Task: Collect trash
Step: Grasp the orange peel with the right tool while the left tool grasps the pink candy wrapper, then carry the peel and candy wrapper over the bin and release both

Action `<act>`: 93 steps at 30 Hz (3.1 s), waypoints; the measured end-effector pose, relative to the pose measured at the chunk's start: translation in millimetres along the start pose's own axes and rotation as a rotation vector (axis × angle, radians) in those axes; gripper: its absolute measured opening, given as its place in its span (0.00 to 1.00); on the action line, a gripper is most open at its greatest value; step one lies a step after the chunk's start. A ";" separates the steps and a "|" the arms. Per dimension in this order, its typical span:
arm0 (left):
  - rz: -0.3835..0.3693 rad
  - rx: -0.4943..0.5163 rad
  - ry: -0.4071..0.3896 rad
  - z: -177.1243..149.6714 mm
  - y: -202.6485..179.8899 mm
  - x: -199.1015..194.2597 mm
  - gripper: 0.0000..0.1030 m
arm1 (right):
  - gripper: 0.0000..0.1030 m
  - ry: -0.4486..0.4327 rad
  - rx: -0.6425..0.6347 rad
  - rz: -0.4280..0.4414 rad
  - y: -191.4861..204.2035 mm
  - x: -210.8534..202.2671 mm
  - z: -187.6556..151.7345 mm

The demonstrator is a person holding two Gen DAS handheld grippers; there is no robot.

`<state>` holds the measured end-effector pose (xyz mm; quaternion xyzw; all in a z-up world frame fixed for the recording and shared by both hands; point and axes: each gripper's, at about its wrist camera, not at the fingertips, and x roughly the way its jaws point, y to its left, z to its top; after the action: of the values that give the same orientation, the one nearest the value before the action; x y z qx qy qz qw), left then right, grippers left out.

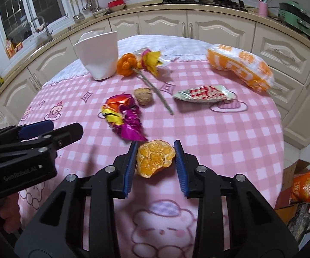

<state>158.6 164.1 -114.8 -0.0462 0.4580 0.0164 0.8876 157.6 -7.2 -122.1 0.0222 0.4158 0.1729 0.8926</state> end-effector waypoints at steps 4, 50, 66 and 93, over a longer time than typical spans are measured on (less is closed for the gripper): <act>-0.019 0.019 0.014 3.6 -16.8 4.6 0.66 | 0.33 -0.026 0.045 -0.004 -20.2 -12.5 -2.0; -0.179 0.290 -0.019 1.9 -212.2 11.4 0.42 | 0.33 -0.147 0.373 -0.144 -205.6 -86.7 -46.1; -0.282 0.560 0.199 -55.3 -383.5 87.2 0.42 | 0.33 -0.101 0.628 -0.327 -341.5 -117.9 -124.0; -0.197 0.457 0.211 -19.8 -376.1 115.0 0.60 | 0.49 -0.029 0.580 -0.216 -365.9 -61.2 -86.4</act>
<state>236.1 -213.7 -194.7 0.1096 0.5332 -0.1789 0.8196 162.6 -379.9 -200.7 0.2340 0.4351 -0.0491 0.8680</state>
